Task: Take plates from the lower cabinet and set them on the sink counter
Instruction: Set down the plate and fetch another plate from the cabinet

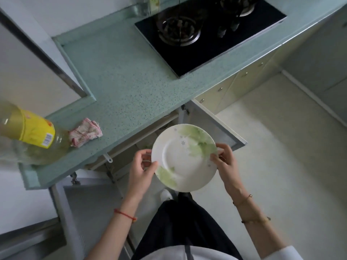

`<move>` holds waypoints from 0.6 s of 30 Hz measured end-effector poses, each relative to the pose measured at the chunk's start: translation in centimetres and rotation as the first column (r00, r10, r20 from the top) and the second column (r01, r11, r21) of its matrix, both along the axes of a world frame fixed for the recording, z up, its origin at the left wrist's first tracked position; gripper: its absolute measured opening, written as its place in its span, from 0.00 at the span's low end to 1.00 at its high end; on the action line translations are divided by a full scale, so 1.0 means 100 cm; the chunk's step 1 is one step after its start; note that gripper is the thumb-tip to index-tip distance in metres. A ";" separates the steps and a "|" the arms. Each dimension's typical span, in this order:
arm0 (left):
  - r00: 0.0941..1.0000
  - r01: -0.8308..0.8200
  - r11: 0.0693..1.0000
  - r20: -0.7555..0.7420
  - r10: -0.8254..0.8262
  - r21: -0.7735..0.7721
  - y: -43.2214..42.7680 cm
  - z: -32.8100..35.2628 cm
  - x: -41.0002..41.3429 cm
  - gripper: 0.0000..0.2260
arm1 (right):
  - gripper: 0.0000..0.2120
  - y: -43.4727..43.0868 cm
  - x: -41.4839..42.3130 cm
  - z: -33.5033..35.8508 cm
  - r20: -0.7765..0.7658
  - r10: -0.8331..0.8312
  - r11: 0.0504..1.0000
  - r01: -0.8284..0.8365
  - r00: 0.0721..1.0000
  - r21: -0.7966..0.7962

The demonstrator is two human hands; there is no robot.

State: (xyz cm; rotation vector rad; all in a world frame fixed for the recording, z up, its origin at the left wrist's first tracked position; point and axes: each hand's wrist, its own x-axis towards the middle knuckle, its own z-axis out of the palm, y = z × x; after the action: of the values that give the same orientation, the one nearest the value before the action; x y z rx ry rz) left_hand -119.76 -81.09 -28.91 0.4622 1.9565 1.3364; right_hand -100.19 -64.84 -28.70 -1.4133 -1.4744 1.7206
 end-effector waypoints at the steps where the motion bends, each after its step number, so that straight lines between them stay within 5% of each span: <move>1: 1.000 0.030 0.999 0.002 -0.030 0.018 0.009 0.009 0.001 0.16 | 0.12 0.001 0.007 0.008 -0.017 -0.035 0.999 0.035 0.999 0.005; 18: 0.857 0.487 0.861 0.111 -0.503 0.144 0.197 0.093 0.124 0.14 | 0.12 0.048 0.178 0.084 -0.123 -0.616 0.779 0.624 0.778 0.050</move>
State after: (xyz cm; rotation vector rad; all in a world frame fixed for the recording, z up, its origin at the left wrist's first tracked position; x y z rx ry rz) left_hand -107.37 -61.35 -19.63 0.8377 1.5057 1.1051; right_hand -82.35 -60.02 -20.26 -1.5153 -0.8611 1.2598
